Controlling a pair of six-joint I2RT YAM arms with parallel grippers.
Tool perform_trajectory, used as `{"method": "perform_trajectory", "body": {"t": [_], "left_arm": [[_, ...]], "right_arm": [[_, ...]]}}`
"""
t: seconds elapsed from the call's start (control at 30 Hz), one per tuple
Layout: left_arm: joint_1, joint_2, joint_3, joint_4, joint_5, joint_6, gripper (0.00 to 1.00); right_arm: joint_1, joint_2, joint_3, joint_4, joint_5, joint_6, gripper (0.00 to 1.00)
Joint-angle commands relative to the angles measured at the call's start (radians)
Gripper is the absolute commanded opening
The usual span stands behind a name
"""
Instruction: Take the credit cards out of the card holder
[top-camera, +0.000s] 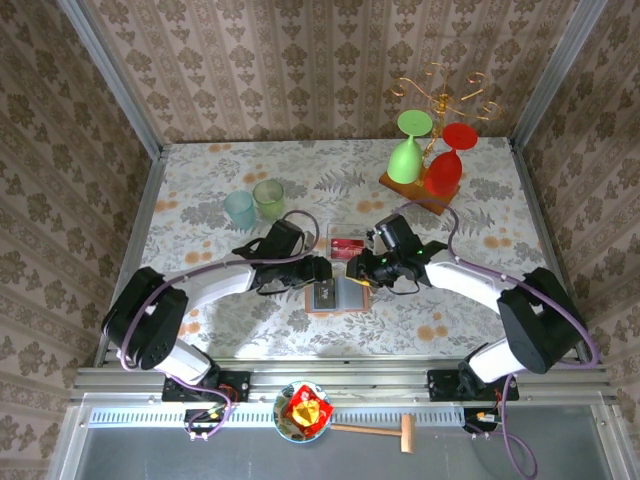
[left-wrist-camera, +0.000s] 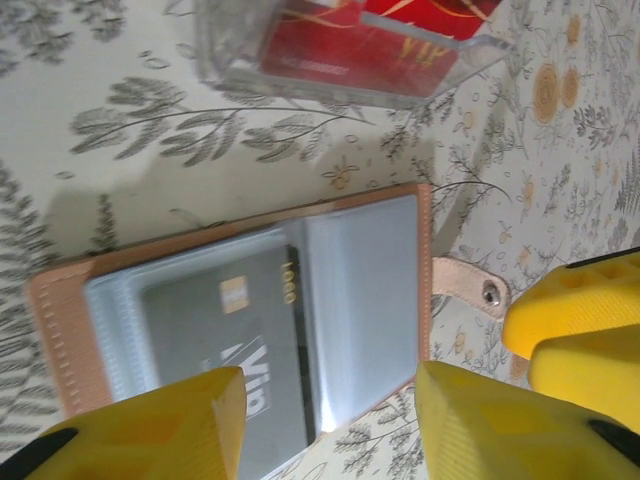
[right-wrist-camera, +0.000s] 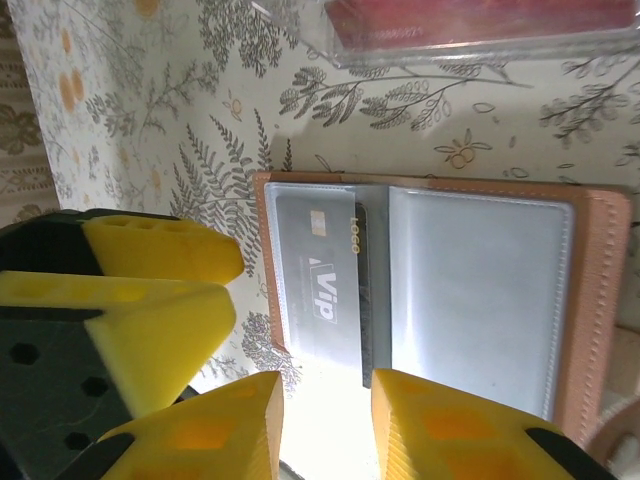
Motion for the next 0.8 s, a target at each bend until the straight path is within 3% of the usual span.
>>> {"method": "perform_trajectory", "body": {"t": [0.0, 0.33, 0.77], "left_arm": [[0.017, -0.039, -0.050, 0.010, -0.008, -0.017, 0.47], [0.050, -0.091, -0.163, 0.064, 0.003, -0.045, 0.40], [0.052, -0.024, -0.183, 0.127, 0.056, -0.057, 0.26]], "right_arm": [[0.024, 0.051, 0.046, 0.029, -0.018, 0.019, 0.29], [0.087, 0.181, 0.106, 0.062, -0.015, 0.035, 0.27], [0.109, 0.216, 0.090, 0.080, 0.002, 0.046, 0.25]]}}
